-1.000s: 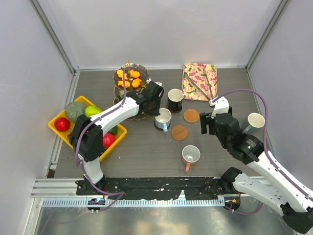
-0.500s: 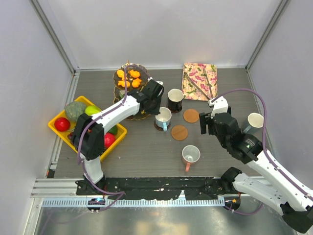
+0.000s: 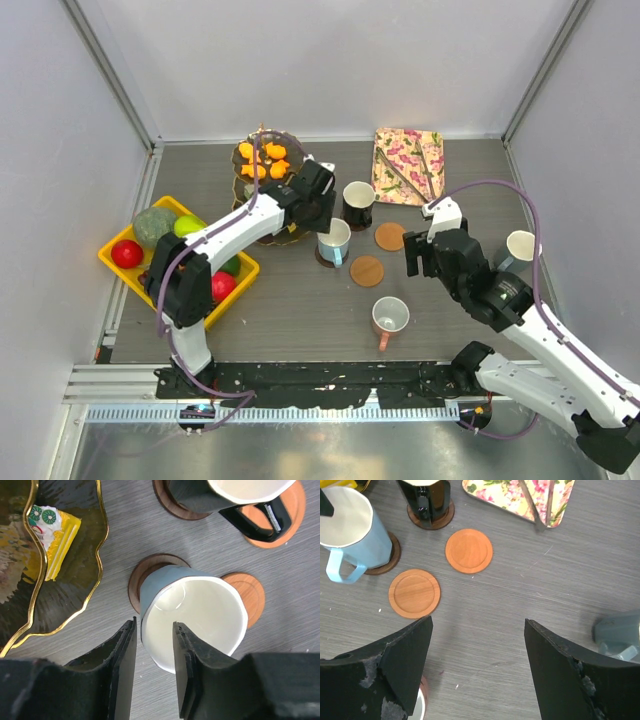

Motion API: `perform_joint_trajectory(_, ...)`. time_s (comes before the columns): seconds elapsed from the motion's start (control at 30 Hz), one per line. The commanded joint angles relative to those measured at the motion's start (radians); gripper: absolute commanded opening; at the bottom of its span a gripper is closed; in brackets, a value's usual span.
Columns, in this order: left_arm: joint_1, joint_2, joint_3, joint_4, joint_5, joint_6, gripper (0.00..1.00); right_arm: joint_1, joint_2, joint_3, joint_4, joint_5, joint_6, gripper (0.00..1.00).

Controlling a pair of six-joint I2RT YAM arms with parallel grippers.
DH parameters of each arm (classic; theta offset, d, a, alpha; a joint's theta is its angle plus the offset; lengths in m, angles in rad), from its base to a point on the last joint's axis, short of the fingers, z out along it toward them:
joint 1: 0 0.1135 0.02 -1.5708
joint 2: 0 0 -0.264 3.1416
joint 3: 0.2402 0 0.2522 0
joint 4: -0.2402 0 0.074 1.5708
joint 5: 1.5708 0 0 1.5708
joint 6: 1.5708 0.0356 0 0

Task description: Serve the afternoon tea

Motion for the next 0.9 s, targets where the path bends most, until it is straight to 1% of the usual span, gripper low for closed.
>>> perform_joint_trajectory(0.0,0.003,-0.092,0.048,0.039,0.013,0.004,0.43,0.005,0.036,0.054,-0.053,-0.054,0.068,0.80)
perform_joint_trajectory(0.1,0.000,-0.133,0.048,0.043,0.024,0.003,0.52,0.003,0.052,0.083,-0.119,-0.114,0.121,0.81)
perform_joint_trajectory(0.13,-0.004,-0.150,0.046,0.047,0.030,0.001,0.57,0.003,0.062,0.091,-0.153,-0.126,0.160,0.81)
perform_joint_trajectory(0.17,-0.006,-0.171,0.045,0.048,0.035,0.000,0.60,0.005,0.066,0.094,-0.168,-0.158,0.187,0.81)
perform_joint_trajectory(0.27,-0.010,-0.237,0.028,0.083,0.061,-0.012,0.74,0.005,0.092,0.091,-0.249,-0.215,0.274,0.81)
perform_joint_trajectory(0.3,-0.013,-0.262,0.020,0.096,0.099,-0.017,0.78,0.007,0.097,0.086,-0.271,-0.237,0.283,0.80)
perform_joint_trajectory(0.47,-0.013,-0.404,-0.027,0.139,0.115,-0.034,0.89,0.008,0.091,0.016,-0.286,-0.301,0.351,0.75)
perform_joint_trajectory(0.57,-0.013,-0.501,-0.040,0.126,0.086,-0.020,0.93,0.013,0.109,-0.013,-0.302,-0.338,0.366,0.70)
perform_joint_trajectory(0.6,-0.010,-0.526,-0.038,0.111,0.075,-0.010,0.94,0.014,0.114,-0.029,-0.303,-0.358,0.371,0.67)
perform_joint_trajectory(0.63,-0.004,-0.550,-0.034,0.096,0.044,0.000,0.95,0.017,0.120,-0.038,-0.297,-0.369,0.382,0.66)
perform_joint_trajectory(0.7,0.022,-0.595,-0.026,0.064,0.044,0.017,0.96,0.025,0.122,-0.070,-0.282,-0.390,0.408,0.63)
perform_joint_trajectory(0.87,0.177,-0.691,-0.044,0.002,0.118,0.040,0.96,0.045,0.146,-0.125,-0.259,-0.393,0.444,0.59)
